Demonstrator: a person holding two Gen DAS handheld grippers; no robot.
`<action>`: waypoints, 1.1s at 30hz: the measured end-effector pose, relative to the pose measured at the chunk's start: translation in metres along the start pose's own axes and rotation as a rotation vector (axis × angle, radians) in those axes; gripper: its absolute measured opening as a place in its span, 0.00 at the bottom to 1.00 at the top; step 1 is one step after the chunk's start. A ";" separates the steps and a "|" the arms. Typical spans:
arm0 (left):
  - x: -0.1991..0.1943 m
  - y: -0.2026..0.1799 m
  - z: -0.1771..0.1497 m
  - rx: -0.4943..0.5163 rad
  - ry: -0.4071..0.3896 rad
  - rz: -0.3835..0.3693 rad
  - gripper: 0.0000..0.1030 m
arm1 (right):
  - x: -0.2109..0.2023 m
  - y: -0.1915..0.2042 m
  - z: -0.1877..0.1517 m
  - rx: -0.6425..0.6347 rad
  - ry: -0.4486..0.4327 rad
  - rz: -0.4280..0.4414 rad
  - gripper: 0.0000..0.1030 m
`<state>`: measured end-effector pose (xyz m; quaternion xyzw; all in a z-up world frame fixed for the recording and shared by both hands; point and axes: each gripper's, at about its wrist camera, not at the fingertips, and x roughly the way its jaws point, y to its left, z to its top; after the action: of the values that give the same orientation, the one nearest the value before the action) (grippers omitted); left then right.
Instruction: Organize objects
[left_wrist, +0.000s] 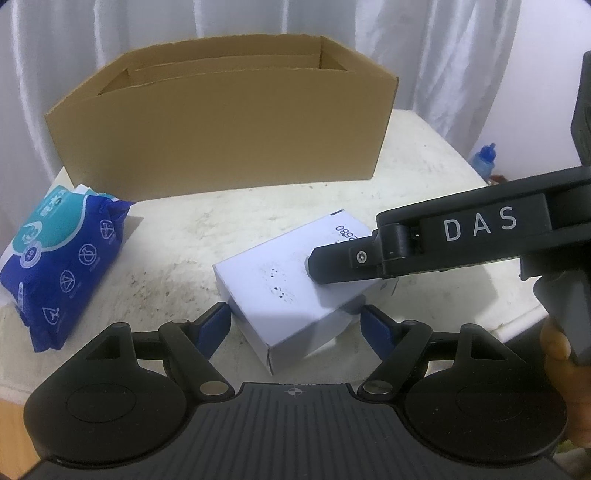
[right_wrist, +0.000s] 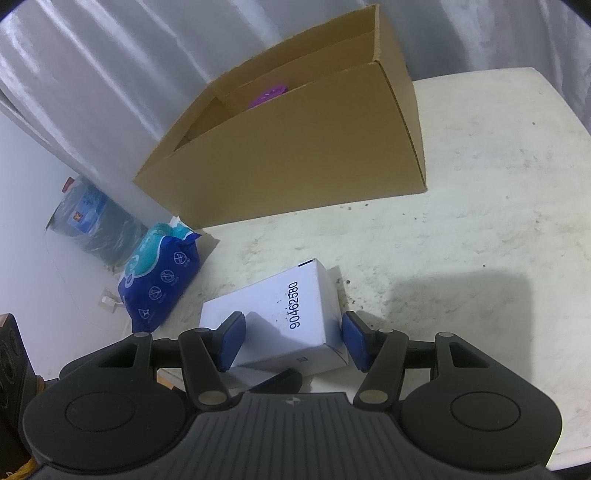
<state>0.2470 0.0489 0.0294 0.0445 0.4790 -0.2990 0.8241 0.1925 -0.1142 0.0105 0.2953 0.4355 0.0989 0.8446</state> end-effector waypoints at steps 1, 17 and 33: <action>0.000 -0.001 0.000 0.005 0.000 0.002 0.75 | 0.001 -0.001 0.000 0.000 0.001 0.000 0.60; 0.004 -0.004 -0.001 0.014 0.013 0.006 0.76 | 0.003 -0.001 0.000 -0.001 0.004 -0.005 0.60; 0.008 -0.005 -0.005 0.021 0.016 0.013 0.79 | 0.001 -0.001 -0.003 -0.007 0.003 0.001 0.59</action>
<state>0.2434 0.0428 0.0208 0.0589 0.4820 -0.2983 0.8217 0.1910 -0.1135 0.0076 0.2925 0.4363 0.1009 0.8449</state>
